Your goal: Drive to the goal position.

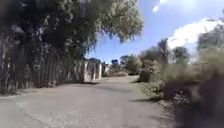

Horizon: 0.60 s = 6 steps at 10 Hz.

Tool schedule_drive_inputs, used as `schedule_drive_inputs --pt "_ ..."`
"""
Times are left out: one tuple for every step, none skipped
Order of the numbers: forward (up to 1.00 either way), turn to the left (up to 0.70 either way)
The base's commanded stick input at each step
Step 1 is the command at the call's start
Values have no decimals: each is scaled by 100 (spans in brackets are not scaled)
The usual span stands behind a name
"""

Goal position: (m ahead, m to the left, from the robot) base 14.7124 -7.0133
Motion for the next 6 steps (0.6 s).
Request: schedule_drive_inputs --pt "100 0" --pt "100 0" --pt "100 0" --pt "100 0" --pt "100 0" --pt "100 0"
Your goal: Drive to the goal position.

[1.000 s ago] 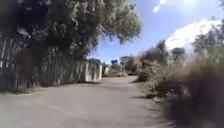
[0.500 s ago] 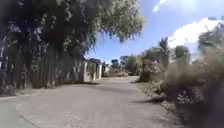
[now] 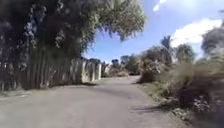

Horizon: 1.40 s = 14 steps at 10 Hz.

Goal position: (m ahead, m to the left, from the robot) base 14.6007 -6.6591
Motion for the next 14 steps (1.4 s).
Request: schedule_drive_inputs --pt "100 0" --pt "100 -36" --pt "100 -25" --pt "100 -15" --pt "100 0" --pt "100 0" --pt "100 0" --pt "100 -36" --pt "100 -35" --pt "100 -34" --pt "100 -10" --pt "100 -24" --pt "100 -37" --pt "100 -28"
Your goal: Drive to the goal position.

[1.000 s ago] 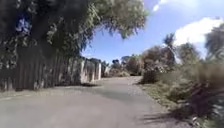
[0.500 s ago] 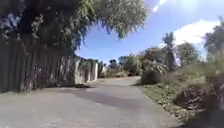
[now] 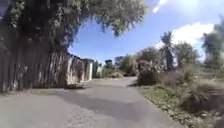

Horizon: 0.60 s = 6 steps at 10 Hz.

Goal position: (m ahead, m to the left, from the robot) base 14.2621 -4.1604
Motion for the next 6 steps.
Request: schedule_drive_inputs --pt "100 -13" --pt "100 0" --pt "100 0" --pt "100 0" --pt "100 0" --pt "100 0"
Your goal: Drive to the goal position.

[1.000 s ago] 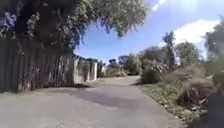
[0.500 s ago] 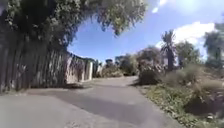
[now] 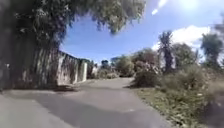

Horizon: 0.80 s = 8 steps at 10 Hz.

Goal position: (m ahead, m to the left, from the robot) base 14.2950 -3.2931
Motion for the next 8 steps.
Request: schedule_drive_inputs --pt "100 0" --pt "100 0" --pt "100 0" --pt "100 0" --pt "100 0" --pt "100 0" --pt "100 0" --pt "100 0"
